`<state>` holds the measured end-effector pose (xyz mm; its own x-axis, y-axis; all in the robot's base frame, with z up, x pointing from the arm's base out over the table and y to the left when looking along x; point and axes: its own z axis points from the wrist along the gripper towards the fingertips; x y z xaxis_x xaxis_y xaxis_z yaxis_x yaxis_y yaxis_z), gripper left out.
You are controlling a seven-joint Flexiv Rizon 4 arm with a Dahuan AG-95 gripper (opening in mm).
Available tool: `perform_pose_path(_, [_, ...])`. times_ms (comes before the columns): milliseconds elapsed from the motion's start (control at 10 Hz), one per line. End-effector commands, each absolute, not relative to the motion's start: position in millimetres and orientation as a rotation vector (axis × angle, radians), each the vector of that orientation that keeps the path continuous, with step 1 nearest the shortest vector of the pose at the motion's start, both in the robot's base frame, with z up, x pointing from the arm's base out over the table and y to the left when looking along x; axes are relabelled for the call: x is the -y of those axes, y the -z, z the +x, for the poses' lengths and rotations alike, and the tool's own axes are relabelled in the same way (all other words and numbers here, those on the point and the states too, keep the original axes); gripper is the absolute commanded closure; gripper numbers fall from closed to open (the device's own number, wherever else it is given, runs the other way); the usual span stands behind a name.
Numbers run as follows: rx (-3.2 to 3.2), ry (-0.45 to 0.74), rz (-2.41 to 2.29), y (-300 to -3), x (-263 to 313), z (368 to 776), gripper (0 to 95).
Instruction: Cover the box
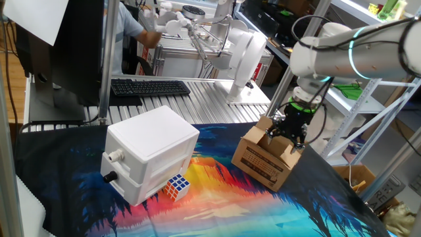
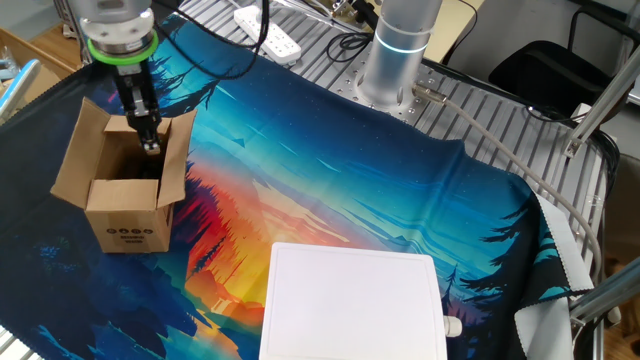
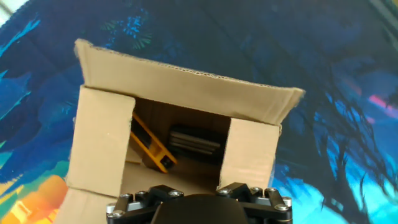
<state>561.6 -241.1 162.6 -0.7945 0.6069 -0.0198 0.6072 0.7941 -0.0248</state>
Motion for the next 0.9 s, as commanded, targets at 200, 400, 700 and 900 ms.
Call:
perform_pose_path(200, [-3.11, -0.06, 0.524, -161.7, 241.5, 565.2, 19.0])
perform_pose_path(400, [-3.128, -0.052, 0.371, -161.7, 241.5, 565.2, 19.0])
perform_pose_path(700, [-3.135, -0.006, 0.237, -161.7, 241.5, 565.2, 19.0])
perform_pose_path(900, [-3.14, -0.071, 0.211, -161.7, 241.5, 565.2, 19.0])
